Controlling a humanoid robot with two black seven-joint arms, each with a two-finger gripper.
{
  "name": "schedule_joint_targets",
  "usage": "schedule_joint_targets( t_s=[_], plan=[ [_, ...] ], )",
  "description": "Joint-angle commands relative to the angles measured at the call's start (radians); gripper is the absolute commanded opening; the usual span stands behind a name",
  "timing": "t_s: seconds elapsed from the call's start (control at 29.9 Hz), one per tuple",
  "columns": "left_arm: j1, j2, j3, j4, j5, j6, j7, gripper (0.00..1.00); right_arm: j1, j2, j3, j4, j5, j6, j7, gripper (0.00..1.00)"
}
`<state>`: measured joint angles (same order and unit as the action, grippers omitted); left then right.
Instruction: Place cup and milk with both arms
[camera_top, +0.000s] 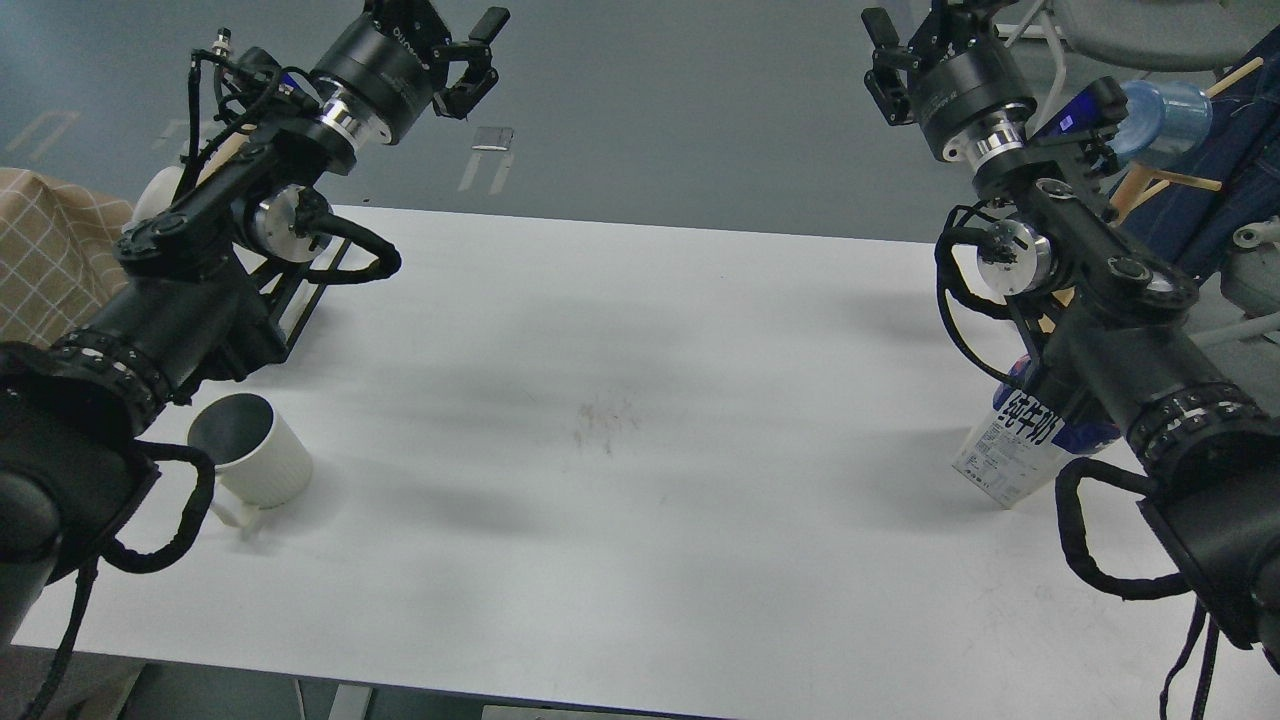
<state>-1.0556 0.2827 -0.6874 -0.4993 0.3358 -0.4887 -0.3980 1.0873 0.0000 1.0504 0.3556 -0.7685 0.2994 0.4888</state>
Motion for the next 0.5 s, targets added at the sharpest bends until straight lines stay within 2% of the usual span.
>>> schedule_joint_targets(
  t_s=[0.0,0.47],
  plan=[
    [0.0,0.003,0.003,-0.013,0.0,0.0,0.001,0.98,0.005,0.0,0.0,-0.001,0.0,0.0,0.0,1.0],
    [0.0,0.024,0.006,-0.061,0.006,0.0,0.007,0.98,0.006,0.0,0.0,-0.001,0.0,0.0,0.0,1.0]
  ],
)
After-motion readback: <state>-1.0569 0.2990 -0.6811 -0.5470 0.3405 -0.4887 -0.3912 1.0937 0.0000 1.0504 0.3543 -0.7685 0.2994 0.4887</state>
